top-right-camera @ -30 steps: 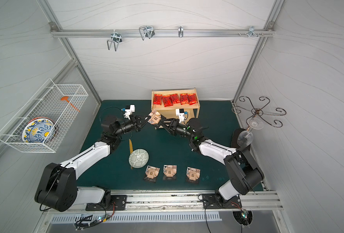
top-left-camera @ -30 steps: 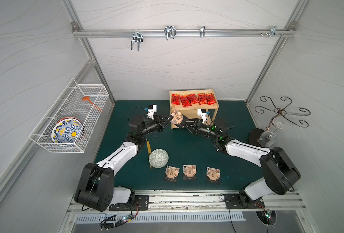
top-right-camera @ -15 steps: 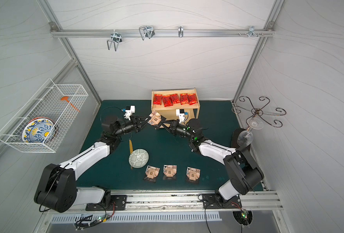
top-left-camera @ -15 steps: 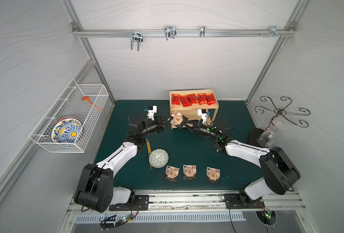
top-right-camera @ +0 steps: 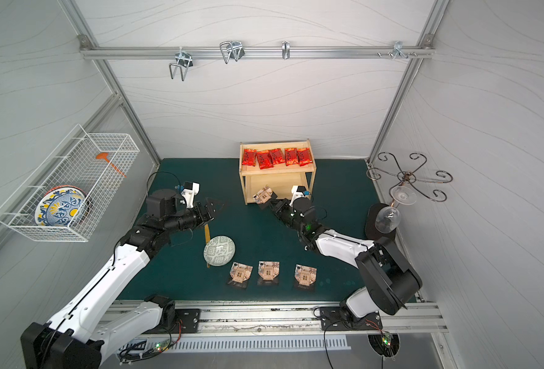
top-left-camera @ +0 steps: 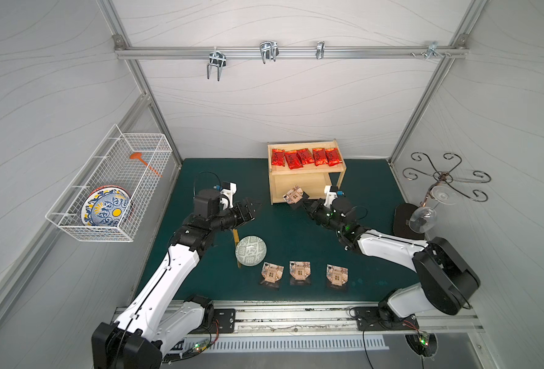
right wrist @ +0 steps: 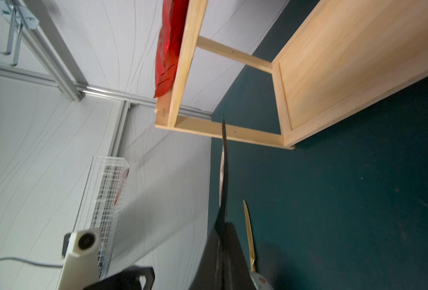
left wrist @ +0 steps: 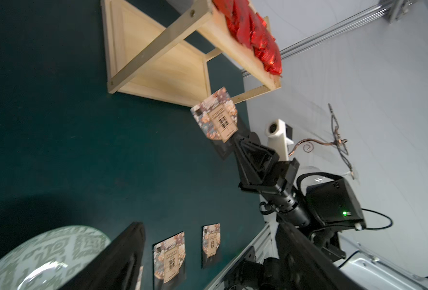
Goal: Place the tea bags on the shelf by color
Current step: Adjust the tea bag, then place the tea bag on the shelf.
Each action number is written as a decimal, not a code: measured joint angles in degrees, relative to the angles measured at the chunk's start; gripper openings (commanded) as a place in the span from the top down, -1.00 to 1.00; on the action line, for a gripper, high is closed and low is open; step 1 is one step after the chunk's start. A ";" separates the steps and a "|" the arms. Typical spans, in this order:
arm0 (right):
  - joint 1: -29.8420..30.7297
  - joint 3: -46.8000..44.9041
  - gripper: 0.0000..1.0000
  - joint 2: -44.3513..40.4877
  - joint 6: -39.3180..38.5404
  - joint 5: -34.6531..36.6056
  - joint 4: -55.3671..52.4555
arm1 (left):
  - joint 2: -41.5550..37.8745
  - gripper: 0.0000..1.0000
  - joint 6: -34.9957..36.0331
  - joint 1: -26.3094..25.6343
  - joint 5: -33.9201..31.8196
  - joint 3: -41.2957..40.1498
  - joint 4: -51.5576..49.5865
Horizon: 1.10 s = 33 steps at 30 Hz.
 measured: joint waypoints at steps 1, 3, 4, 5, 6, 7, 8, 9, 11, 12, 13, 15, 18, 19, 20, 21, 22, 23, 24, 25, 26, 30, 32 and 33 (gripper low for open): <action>0.39 0.96 1.00 1.79 0.02 2.08 0.13 | -0.22 -0.71 0.68 0.00 -0.70 -0.33 -1.46; 0.98 3.15 1.00 5.75 0.61 5.84 0.24 | -0.35 -0.70 1.88 0.00 -1.60 -0.68 -3.87; 1.22 4.59 1.00 8.09 1.20 7.63 0.13 | -0.37 -0.70 2.34 0.00 -2.12 -0.70 -4.96; 1.40 5.92 1.00 10.14 1.60 9.05 0.04 | -0.44 -0.70 2.78 0.00 -2.49 -0.70 -5.57; 1.57 7.41 1.00 12.28 2.01 10.45 -0.09 | -0.55 -0.70 3.19 0.02 -2.86 -0.70 -6.19; 1.68 8.81 1.00 14.27 2.34 11.61 -0.11 | -0.74 -0.70 3.50 0.02 -3.19 -0.70 -6.69; 1.77 10.19 1.00 16.04 2.58 12.46 0.02 | -0.96 -0.69 3.72 0.02 -3.45 -0.70 -7.04; 1.79 11.52 1.00 17.97 2.80 13.25 0.55 | -1.18 -0.69 3.93 0.02 -3.63 -0.70 -7.34; 1.79 14.05 1.00 21.44 3.15 14.16 1.79 | -1.46 -0.68 4.24 0.04 -3.72 -0.70 -7.67; 1.77 15.37 1.00 23.26 3.32 14.38 2.58 | -1.55 -0.67 4.39 0.04 -3.72 -0.70 -7.87; 1.73 16.52 1.00 24.83 3.43 14.51 3.34 | -1.60 -0.67 4.50 0.09 -3.72 -0.70 -8.00; 1.68 18.93 1.00 28.15 3.58 14.49 4.72 | -1.64 -0.67 4.66 0.28 -3.69 -0.70 -8.13; 1.68 22.47 1.00 32.20 4.11 14.40 5.75 | -1.64 -0.67 4.92 0.57 -3.69 -0.70 -8.50; 1.68 23.43 1.00 33.11 4.24 14.43 5.95 | -1.64 -0.67 4.96 0.61 -3.69 -0.70 -8.52; 1.68 24.74 1.00 34.29 4.63 14.38 6.10 | -1.64 -0.67 5.03 0.66 -3.69 -0.70 -8.50; 1.68 25.88 1.00 35.23 4.87 14.43 6.45 | -1.64 -0.66 5.09 0.68 -3.69 -0.70 -8.52; 1.68 26.86 1.00 36.00 5.03 14.45 6.56 | -1.64 -0.66 5.14 0.70 -3.69 -0.70 -8.52; 1.68 27.87 1.00 36.79 5.16 14.47 6.64 | -1.64 -0.66 5.16 0.72 -3.67 -0.70 -8.57; 1.66 28.87 1.00 37.55 5.42 14.58 6.80 | -1.64 -0.66 5.31 0.72 -3.65 -0.70 -8.59; 1.62 29.57 1.00 38.10 5.53 14.69 6.86 | -1.64 -0.66 5.35 0.74 -3.63 -0.70 -8.61; 1.55 30.49 1.00 38.88 5.95 14.73 6.97 | -1.64 -0.66 5.42 0.74 -3.63 -0.70 -8.74; 1.44 33.09 1.00 41.59 7.08 15.19 7.26 | -1.53 -0.65 5.73 0.81 -3.61 -0.70 -9.68; 1.40 34.21 1.00 42.97 7.80 15.39 7.21 | -1.44 -0.65 5.92 0.81 -3.58 -0.70 -10.19; 1.40 34.60 1.00 43.52 8.02 15.50 7.21 | -1.42 -0.65 5.99 0.81 -3.54 -0.70 -10.32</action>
